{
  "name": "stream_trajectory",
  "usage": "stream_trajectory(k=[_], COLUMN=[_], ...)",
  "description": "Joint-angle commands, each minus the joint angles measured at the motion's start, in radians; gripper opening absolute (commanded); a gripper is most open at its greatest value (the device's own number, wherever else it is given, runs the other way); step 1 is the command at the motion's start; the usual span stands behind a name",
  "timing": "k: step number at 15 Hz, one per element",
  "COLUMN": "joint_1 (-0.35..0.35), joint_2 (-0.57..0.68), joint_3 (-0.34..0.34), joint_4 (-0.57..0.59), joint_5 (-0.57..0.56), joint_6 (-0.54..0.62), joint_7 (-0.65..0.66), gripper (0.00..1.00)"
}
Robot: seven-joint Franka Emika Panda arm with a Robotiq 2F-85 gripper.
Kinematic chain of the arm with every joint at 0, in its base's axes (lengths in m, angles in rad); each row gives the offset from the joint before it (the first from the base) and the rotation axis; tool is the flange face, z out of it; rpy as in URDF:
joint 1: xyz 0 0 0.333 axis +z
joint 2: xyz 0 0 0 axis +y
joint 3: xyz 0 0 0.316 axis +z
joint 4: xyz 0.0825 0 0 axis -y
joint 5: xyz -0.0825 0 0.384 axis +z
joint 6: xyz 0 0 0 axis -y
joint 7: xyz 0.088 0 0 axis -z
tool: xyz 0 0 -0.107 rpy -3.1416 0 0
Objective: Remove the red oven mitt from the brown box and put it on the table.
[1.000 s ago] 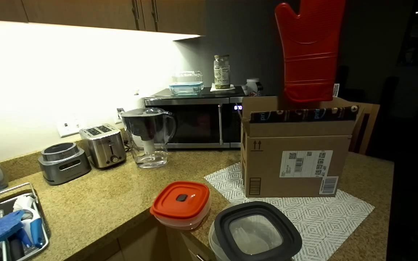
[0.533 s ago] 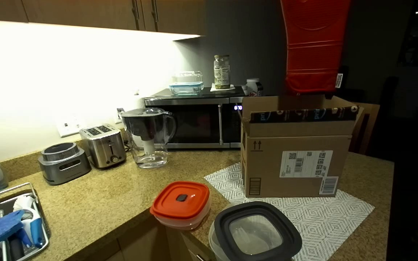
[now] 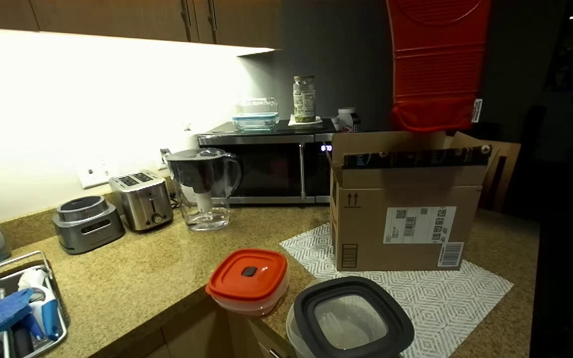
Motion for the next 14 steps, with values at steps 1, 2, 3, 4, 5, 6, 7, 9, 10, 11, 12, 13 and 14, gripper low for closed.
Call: stream_trajectory(k=[1,2,3,4,5,6,7,9,10,11,12,13,14], joint_1=[0.029,0.035,0.041,0.044,0.049,0.052,0.054,0.085,0.092,0.102,0.112,0.121,0.128], joint_2=[-0.039,-0.039,-0.045,-0.047,-0.056,-0.060,-0.071,-0.082,-0.089,-0.099,-0.103,-0.114,-0.123], joint_3=[0.052,0.066,0.084,0.099,0.119,0.134,0.154,0.169,0.179,0.188,0.192,0.196,0.199], joint_4=[-0.045,-0.049,-0.063,-0.073,-0.098,-0.115,-0.148,-0.199,-0.225,-0.258,-0.279,-0.312,-0.339], joint_5=[-0.029,-0.034,-0.047,-0.061,-0.084,-0.102,-0.123,-0.171,-0.190,-0.212,-0.228,-0.246,-0.261], joint_6=[0.009,0.011,0.018,0.024,0.035,0.042,0.056,0.082,0.095,0.113,0.123,0.141,0.157], joint_7=[-0.022,-0.019,-0.016,-0.015,-0.014,-0.016,-0.015,-0.007,-0.007,-0.005,-0.005,-0.002,-0.002], gripper=[0.03,0.03,0.03,0.03,0.03,0.03,0.03,0.03,0.03,0.03,0.03,0.03,0.03])
